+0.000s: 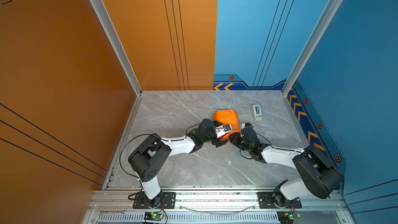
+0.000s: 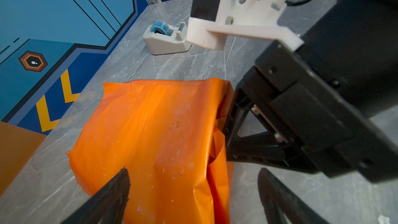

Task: Wrap a gift box in wrapping paper
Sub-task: Smooth out the wrapping paper on the gift box.

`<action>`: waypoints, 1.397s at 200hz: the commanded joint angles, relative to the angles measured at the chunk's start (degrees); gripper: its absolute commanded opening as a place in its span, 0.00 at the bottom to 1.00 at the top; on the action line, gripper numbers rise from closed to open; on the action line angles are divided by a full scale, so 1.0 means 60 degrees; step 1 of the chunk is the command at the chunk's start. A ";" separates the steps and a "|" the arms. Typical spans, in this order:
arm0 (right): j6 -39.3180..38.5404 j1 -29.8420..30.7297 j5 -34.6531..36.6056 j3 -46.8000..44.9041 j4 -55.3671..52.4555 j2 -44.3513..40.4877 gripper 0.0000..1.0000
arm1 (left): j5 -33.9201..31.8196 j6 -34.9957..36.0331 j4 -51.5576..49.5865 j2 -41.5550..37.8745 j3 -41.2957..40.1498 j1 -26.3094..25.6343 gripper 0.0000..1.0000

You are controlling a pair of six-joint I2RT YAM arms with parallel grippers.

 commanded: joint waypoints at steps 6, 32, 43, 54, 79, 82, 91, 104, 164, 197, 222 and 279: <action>0.0086 0.0019 0.0080 0.0171 0.0242 0.0037 0.24 | -0.0292 0.0218 -0.0458 0.0491 0.0080 0.0094 0.94; 0.0084 0.0018 0.0093 0.0196 0.0198 0.0017 0.24 | -0.0644 -0.0068 -0.0504 0.0861 0.0198 0.0114 0.93; 0.0073 0.0015 0.0079 0.0189 0.0204 -0.0007 0.23 | -0.0894 -0.0080 -0.0567 0.0996 0.0267 0.0070 0.92; 0.0085 0.0015 0.0077 0.0199 0.0184 -0.0022 0.23 | -0.1030 -0.0082 -0.0639 0.1034 0.0329 0.0056 0.90; 0.0086 0.0017 0.0067 0.0204 0.0185 -0.0051 0.23 | -0.1431 -0.0077 -0.0818 0.1172 0.0502 0.0056 0.80; 0.0086 0.0019 0.0078 0.0204 0.0173 -0.0053 0.23 | -0.1460 -0.0065 -0.0863 0.1168 0.0518 0.0045 0.79; 0.0086 0.0011 0.0093 0.0211 0.0168 -0.0051 0.23 | -0.1575 -0.0078 -0.1008 0.1156 0.0542 0.0041 0.77; 0.0072 0.0019 0.0087 0.0220 0.0169 -0.0051 0.23 | -0.1693 -0.0217 -0.1187 0.1112 0.0551 0.0000 0.75; 0.0028 0.0001 0.0093 0.0233 0.0110 -0.0106 0.23 | -0.1737 -0.1467 -0.1309 0.1233 0.0218 -0.0099 0.70; -0.0005 -0.0038 0.0110 0.0220 0.0039 -0.0192 0.23 | -0.1645 -0.1617 -0.0902 0.1473 -0.0004 -0.0088 0.67; -0.0172 -0.0097 0.0050 0.0162 -0.0061 -0.0504 0.24 | -0.1461 -0.1714 -0.0472 0.1615 -0.0313 0.0034 0.64; -0.1497 -0.1275 -0.0761 -0.0081 -0.2767 -0.3641 0.40 | -0.1247 -0.1858 -0.0277 0.1808 -0.0497 0.0071 0.64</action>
